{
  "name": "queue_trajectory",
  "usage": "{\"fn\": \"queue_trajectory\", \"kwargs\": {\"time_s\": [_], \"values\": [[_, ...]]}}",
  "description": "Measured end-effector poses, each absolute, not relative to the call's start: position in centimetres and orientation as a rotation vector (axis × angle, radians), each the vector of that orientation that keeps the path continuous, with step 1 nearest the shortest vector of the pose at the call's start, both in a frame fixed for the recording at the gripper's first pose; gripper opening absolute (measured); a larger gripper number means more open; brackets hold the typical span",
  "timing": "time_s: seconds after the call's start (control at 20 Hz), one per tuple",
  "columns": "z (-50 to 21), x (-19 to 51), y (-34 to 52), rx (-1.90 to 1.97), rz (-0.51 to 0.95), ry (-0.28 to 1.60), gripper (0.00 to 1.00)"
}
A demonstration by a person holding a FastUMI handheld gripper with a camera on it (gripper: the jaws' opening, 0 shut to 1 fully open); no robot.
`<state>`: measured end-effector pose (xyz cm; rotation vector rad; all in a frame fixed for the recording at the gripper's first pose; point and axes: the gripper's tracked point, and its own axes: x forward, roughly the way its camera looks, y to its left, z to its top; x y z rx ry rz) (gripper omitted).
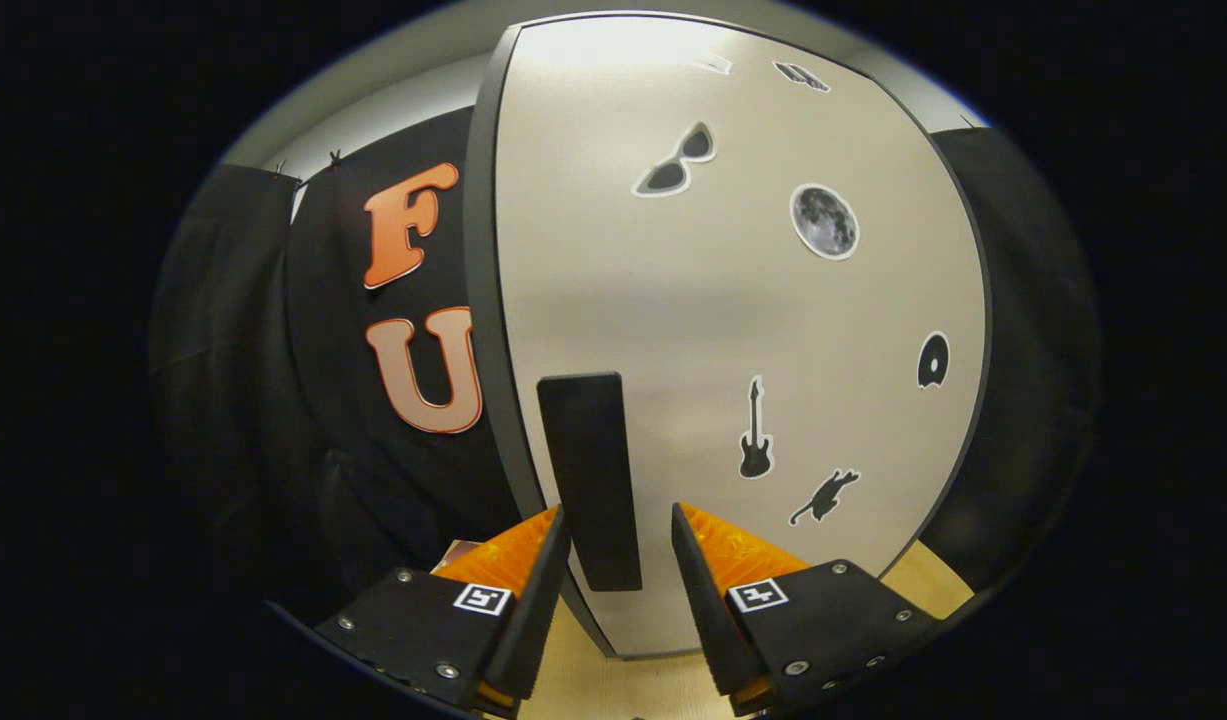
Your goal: Open the shoe cabinet door, grab the shoes and put them into the shoe cabinet, then close the shoe cabinet door.
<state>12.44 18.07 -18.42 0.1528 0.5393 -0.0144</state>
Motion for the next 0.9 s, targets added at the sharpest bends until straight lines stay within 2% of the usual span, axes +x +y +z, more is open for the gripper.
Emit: {"fn": "queue_trajectory", "kwargs": {"time_s": [0.2,0.5,0.7,0.9], "values": [[-19.1,12.8,18.7,0.171,-0.024,0.552,0.43],[-19.1,12.3,18.9,0.097,-0.021,0.551,0.26],[-18.7,11.6,18.9,0.106,0.031,0.557,0.21],[-17.0,8.9,18.8,0.105,0.114,0.529,0.19]]}}
